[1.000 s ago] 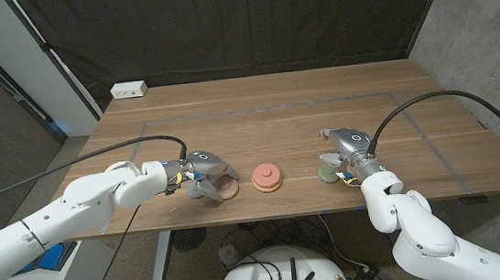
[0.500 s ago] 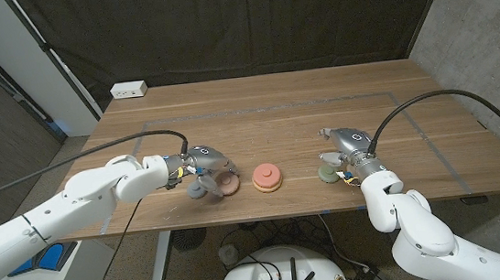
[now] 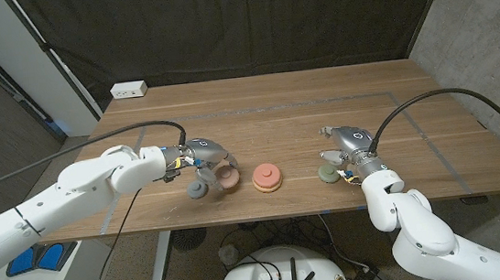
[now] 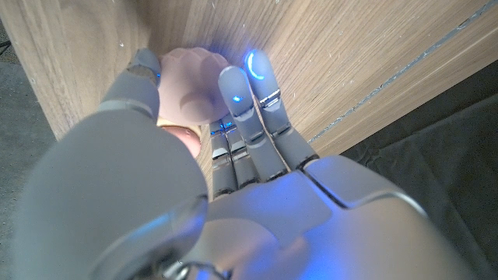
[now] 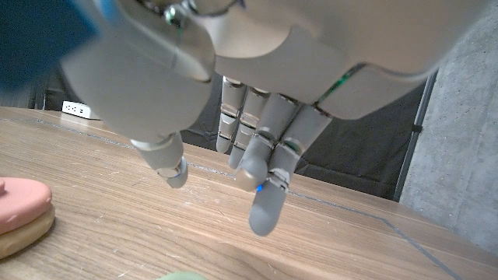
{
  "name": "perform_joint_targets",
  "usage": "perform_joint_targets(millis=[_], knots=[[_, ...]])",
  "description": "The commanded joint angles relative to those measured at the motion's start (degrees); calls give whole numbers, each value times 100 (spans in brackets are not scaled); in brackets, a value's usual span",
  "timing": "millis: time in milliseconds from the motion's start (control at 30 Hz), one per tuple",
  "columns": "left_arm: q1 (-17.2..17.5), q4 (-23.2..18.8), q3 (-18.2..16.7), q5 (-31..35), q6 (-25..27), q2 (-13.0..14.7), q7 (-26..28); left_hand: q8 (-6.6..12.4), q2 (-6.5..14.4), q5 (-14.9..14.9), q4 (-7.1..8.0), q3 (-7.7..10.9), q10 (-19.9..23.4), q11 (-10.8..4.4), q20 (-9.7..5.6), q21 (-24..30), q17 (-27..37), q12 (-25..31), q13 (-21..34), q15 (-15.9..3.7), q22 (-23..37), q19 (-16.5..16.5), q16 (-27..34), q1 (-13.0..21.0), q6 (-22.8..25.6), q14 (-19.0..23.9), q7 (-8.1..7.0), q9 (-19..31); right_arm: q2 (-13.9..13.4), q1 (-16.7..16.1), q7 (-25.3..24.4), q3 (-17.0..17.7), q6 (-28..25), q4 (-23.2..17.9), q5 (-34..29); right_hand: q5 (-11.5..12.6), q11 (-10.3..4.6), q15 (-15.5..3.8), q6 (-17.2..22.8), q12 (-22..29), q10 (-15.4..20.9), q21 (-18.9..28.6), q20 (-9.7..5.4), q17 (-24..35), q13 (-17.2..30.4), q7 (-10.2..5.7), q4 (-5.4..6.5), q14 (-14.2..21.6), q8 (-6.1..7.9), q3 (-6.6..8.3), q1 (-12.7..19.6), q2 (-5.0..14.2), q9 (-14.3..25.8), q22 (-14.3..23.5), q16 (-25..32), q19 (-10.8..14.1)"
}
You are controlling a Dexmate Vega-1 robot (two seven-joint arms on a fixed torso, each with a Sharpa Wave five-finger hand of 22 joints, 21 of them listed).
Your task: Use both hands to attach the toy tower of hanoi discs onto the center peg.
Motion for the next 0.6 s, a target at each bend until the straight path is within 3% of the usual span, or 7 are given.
perform_joint_targets(millis=[33, 200, 300, 600], knots=[[-30, -207, -176, -153, 44, 112, -143, 38, 90, 44, 27, 73, 336, -278, -690, 74, 14, 28, 50, -274, 24, 54, 54, -3, 93, 68, -7, 60, -29, -41, -99, 65, 25, -46, 148, 18, 21, -237, 40, -14, 50, 26, -400, -1, 15, -16, -16, 45, -12, 52, -9, 28, 31, 17, 16, 42], [-42, -229, -217, -178, 38, 117, -144, 21, 74, 47, 18, 75, 323, -276, -692, 74, 12, 8, 64, -274, 21, 44, 53, 3, 86, 67, -4, 62, -34, -55, -184, 59, 24, -42, 155, 20, 18, -238, 48, -15, 56, 25, -399, 19, 19, -10, -19, 73, -11, 54, -11, 27, 32, 17, 42, 41], [-50, -218, -225, -178, 11, 93, -100, 14, 68, 48, 19, 74, 331, -269, -689, 70, -2, 6, 69, -274, 19, 34, 39, -1, 83, 51, 3, 63, -41, -64, -216, 61, 20, -48, 163, 25, -197, -233, 124, 17, 172, 21, -400, 40, 27, -7, -18, 99, 10, 61, -29, 22, 31, 16, 80, 32], [-161, -162, -145, -135, -72, -52, -84, 11, 53, 52, 21, 74, 385, -280, -688, 65, -11, 2, 83, -275, 14, 16, 30, -10, 126, 44, -6, 66, -73, -58, -220, 38, -46, -87, 143, 30, -223, -233, 177, 7, 207, 18, -401, 43, 11, 29, -18, 103, 23, 69, -42, 22, 30, 16, 95, 29]])
